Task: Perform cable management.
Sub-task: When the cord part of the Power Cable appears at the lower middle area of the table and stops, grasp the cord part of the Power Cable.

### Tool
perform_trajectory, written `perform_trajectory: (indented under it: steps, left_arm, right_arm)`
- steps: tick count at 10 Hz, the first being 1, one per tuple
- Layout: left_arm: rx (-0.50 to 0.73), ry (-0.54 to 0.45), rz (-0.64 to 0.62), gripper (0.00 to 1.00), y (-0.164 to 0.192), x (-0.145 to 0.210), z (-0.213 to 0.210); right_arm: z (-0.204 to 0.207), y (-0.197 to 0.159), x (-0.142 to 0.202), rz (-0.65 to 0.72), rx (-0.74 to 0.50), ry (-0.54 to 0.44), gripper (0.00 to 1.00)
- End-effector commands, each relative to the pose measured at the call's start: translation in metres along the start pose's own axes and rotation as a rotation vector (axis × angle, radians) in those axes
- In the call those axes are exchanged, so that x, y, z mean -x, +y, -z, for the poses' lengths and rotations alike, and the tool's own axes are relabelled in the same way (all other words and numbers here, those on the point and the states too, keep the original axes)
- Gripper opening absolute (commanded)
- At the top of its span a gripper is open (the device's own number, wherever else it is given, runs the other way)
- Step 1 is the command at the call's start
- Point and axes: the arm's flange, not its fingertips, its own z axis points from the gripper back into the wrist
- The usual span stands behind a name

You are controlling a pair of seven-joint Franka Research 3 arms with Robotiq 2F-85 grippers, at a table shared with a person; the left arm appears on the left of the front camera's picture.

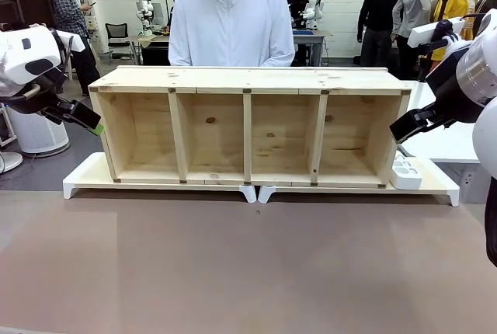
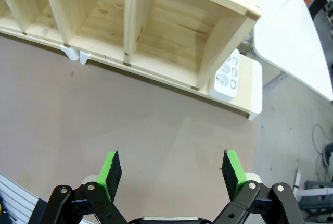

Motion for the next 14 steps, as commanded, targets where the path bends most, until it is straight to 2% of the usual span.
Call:
perform_trajectory:
  steps: [1,14]
  left_arm:
    - [-0.003,-0.001,-0.008,1.00,0.0009,0.0002,-0.0007]
    - [-0.003,-0.001,-0.008,1.00,0.0009,0.0002,-0.0007]
  right_arm:
    - [0.0002,-0.0006,0.0000,0.002,0.000,0.000,1.00]
    - [0.0002,-0.0006,0.0000,0.002,0.000,0.000,1.00]
